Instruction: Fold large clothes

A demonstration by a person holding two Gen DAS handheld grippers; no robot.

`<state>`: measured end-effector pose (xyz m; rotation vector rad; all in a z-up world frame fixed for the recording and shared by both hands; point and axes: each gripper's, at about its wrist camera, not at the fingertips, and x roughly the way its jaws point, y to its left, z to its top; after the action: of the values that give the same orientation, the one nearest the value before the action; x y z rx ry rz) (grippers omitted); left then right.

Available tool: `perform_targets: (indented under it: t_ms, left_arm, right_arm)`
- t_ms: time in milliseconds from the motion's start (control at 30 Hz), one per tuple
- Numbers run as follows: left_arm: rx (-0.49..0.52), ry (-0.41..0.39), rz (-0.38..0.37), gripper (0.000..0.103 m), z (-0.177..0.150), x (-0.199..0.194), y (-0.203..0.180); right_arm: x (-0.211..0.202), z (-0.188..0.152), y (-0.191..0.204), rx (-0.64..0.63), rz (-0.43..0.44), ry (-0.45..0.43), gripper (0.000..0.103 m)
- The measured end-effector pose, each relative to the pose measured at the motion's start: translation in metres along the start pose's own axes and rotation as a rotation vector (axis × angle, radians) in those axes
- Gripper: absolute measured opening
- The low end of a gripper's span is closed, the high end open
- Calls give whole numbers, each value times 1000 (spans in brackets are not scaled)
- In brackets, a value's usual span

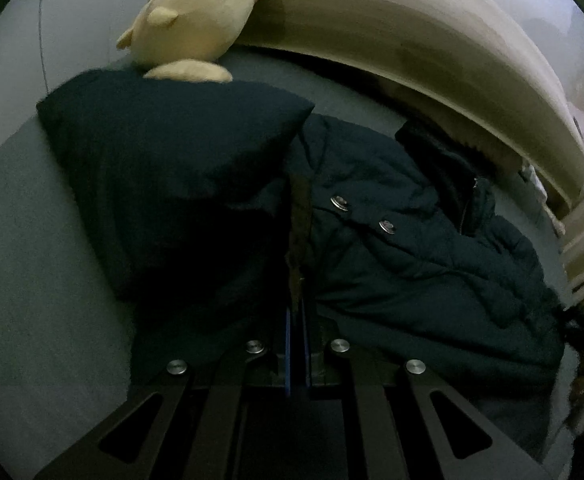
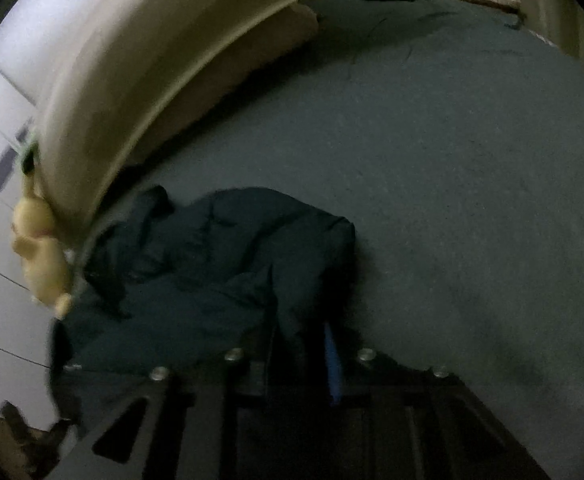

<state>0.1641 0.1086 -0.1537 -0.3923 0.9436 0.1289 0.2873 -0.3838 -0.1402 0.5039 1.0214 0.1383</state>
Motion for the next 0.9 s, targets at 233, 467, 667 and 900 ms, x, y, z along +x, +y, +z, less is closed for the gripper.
perform_targets:
  t_ms: [233,467,667,900]
  left_arm:
    - [26,14,-5,5,2,4,5]
    - [52,-4,8,5,6,-1,0]
    - [120,-6,73,6,-6,13,-10]
    - [123,-8,53,7,-6,11,-5]
  right_arm:
    - [-30,-29,-18,77,142,10,101]
    - [-16,-61,10,-99,92,122,20]
    - [-6,-73,7,-138,-30,104,28]
    - [-38,-40,-5,27,93,-28,86]
